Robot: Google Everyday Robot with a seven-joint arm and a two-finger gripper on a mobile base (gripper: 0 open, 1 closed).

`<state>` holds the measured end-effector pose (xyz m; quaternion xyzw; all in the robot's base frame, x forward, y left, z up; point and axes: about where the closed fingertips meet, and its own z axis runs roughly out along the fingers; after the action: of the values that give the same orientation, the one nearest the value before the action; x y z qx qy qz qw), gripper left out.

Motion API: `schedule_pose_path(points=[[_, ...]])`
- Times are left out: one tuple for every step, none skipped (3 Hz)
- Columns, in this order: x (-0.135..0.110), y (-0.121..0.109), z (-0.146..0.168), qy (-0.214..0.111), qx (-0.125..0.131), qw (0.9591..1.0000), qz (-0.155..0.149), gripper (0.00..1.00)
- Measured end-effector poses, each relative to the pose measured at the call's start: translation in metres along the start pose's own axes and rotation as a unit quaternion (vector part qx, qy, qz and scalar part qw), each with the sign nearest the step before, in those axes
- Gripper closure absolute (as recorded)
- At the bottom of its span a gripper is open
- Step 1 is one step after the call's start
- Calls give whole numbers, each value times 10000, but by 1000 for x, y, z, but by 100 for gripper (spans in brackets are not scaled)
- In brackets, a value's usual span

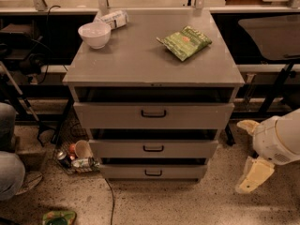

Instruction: Open bottom drawer

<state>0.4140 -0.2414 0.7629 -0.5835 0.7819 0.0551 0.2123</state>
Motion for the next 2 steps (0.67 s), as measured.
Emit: schedule_pose_path(points=[[38, -9, 91, -129, -94, 9990, -426, 0], [62, -9, 153, -309, -243, 9978, -542, 0]])
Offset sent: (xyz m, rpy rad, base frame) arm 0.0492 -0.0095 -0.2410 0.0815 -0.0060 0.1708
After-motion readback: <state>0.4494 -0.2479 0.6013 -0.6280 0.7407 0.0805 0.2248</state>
